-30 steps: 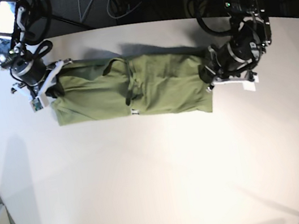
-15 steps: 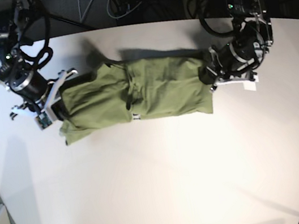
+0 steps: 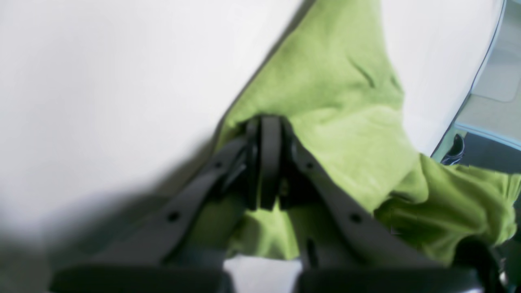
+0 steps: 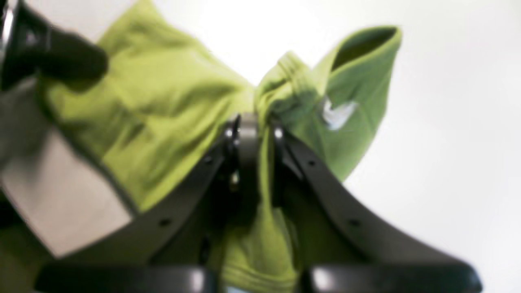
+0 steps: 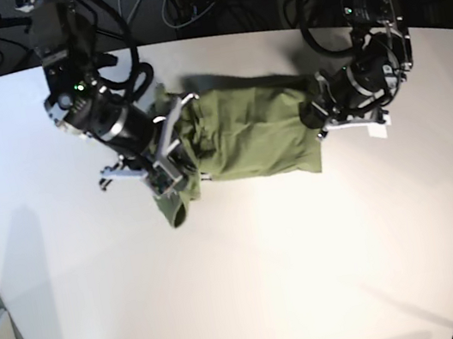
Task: Fold the T-shirt properly
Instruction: 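Fold the strip's other end with the right gripper toward the left gripper, then press the stacked folds together with both grippers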
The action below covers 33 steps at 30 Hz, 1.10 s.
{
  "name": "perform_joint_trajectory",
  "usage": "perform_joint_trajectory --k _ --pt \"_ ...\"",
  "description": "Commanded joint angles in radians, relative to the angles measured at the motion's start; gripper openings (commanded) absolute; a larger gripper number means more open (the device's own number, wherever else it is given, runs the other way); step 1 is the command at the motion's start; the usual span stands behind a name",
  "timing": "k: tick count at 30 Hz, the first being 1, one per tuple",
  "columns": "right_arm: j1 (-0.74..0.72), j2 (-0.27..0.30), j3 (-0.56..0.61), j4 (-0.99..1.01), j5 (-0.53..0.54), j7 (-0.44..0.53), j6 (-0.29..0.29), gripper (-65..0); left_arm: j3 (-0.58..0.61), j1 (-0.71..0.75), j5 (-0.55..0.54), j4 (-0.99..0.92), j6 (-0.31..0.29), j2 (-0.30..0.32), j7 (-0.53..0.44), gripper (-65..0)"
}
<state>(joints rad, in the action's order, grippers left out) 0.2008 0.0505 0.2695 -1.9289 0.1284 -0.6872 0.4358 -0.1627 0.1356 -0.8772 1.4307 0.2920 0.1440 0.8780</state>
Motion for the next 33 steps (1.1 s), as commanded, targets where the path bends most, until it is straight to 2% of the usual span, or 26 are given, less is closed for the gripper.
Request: perform_joint_trajectory --k 1,4,8,10,19,28,33 --pt "-0.033 -0.001 0.026 -0.016 0.009 0.016 -0.013 -64.9 0.016 0.039 0.141 -0.049 0.095 -0.007 0.057 -63.5" --pt "-0.071 -0.002 0.087 -0.016 0.014 -0.024 -0.041 -64.9 0.016 0.037 0.141 -0.049 0.095 -0.007 0.057 -63.5" --pt "-0.076 -0.022 0.127 0.004 0.010 -0.024 -0.070 -64.9 0.016 0.037 0.141 -0.049 0.095 -0.007 0.056 -63.5" --pt "-0.077 -0.030 0.155 0.021 0.010 -0.022 -0.071 -64.9 0.016 0.035 0.141 -0.049 0.095 -0.007 0.053 -63.5" --pt "-0.077 -0.128 0.170 0.130 0.009 -0.021 -0.071 -64.9 0.016 0.034 0.141 -0.048 0.095 -0.007 0.050 -63.5" --pt "-0.131 -0.146 0.227 0.135 0.014 -0.029 -0.070 -64.9 0.016 0.043 0.131 0.026 0.091 -0.008 0.056 -63.4" --pt "-0.157 -0.168 0.253 0.216 0.012 -0.022 -0.070 -64.9 0.018 0.060 0.131 0.103 0.091 -0.008 0.059 -63.4"
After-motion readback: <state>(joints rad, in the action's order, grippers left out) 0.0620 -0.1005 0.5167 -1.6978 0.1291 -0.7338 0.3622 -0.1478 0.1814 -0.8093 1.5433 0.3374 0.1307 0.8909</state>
